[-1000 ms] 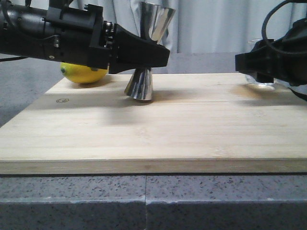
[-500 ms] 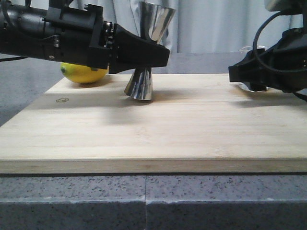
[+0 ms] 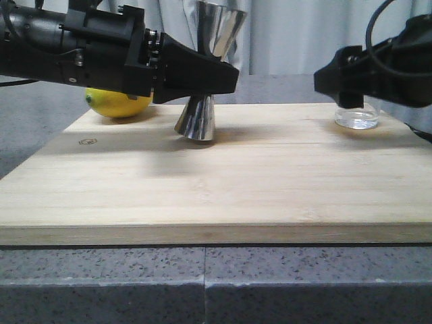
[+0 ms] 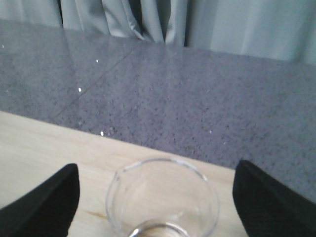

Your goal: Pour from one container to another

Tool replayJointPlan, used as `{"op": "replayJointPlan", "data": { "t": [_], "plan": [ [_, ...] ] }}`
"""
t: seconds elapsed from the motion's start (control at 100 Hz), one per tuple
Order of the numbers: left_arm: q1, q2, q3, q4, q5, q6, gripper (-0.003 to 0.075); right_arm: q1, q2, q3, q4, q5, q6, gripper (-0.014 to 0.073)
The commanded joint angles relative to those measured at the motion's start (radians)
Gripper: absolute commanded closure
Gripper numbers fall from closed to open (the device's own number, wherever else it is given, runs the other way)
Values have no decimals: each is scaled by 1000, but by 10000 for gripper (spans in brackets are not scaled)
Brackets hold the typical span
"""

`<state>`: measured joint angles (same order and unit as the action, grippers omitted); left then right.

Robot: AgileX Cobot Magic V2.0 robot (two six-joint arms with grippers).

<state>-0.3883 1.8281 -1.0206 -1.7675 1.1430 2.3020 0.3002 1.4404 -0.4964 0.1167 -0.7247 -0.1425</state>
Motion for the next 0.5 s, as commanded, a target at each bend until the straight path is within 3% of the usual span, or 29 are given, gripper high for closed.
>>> {"op": "replayJointPlan", "data": {
  "t": [0.0,0.49],
  "plan": [
    [-9,-42,-28,-84,115,-4,722,-6,-78,-23,-15,-83,-3,16],
    [-9,-42,-77,-84,115,15,722,-6,-160,-23,-40,-69,-13,18]
  ]
}}
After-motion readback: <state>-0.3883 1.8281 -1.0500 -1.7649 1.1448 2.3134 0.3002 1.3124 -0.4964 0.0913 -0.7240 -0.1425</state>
